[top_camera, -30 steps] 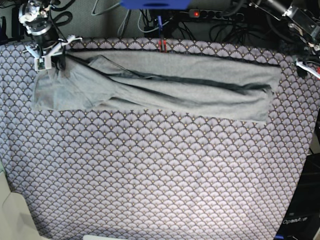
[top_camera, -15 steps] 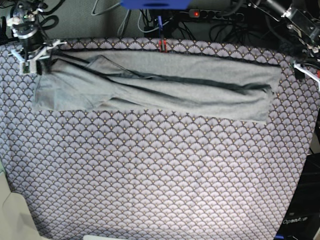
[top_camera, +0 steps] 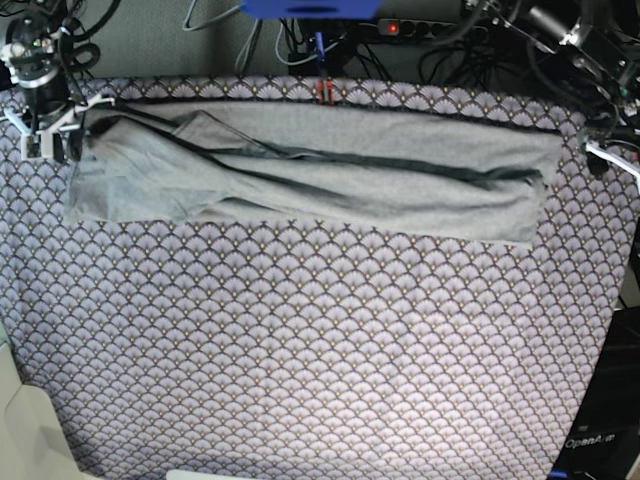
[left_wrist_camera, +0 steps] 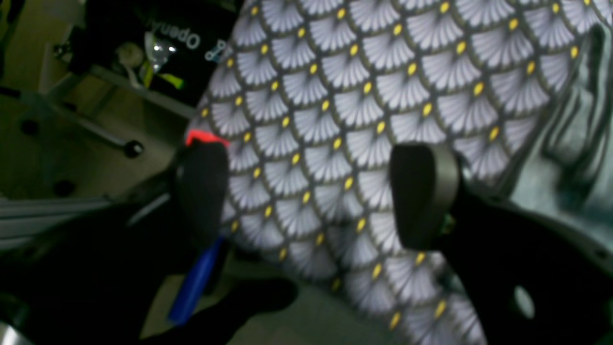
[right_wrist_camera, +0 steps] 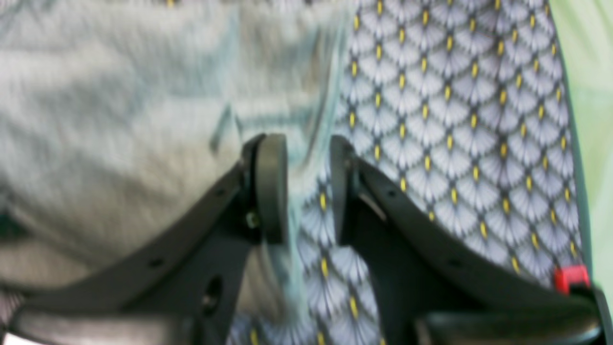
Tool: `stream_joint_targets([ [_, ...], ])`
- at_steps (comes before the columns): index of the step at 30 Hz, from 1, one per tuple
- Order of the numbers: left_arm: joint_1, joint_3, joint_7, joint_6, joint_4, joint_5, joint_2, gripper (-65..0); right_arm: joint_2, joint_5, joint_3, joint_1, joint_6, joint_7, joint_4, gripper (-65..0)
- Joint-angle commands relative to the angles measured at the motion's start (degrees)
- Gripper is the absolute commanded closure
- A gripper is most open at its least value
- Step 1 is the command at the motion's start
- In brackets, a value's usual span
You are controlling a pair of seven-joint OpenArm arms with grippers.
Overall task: Fold the T-shirt properly
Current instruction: 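Hold the end with the right gripper and move the left gripper to the other end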
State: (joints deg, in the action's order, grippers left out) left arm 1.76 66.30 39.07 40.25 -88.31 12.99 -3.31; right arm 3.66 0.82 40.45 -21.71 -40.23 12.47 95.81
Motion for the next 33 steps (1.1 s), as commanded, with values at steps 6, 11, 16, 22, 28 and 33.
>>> stream_joint_targets([
  [6,1.7,-3.7,0.4,-0.2,1.6,-1.0,0.3,-51.5,2.1,-0.7,0.1,2.9,0.2,-1.0,-5.1,-16.9],
  [11,2.0,-6.7,0.8,-0.2,2.9,-1.1,2.5,-51.5,2.8,-0.7,-0.8,4.5,0.2,-1.1,-8.5,-16.9],
  [16,2.4,-6.9,0.8,-0.2,3.0,-1.1,3.4,-51.5,3.2,-0.7,-1.2,4.6,0.2,-1.3,-9.1,-16.9],
  [22,1.9,-6.8,0.9,-0.2,2.9,-1.5,3.4,-51.5,3.2,-0.7,-2.7,4.5,0.2,-1.3,-9.3,-16.9],
  [28,1.8,-6.6,1.0,-0.2,2.4,-2.5,2.7,-51.4,3.2,-0.7,-2.8,4.5,0.2,-1.2,-9.3,-16.9],
  [33,2.7,-6.5,10.6,-0.2,-3.0,-2.9,0.8,-51.3,3.2,0.5,-2.8,4.8,0.2,-1.2,-9.3,-16.9],
])
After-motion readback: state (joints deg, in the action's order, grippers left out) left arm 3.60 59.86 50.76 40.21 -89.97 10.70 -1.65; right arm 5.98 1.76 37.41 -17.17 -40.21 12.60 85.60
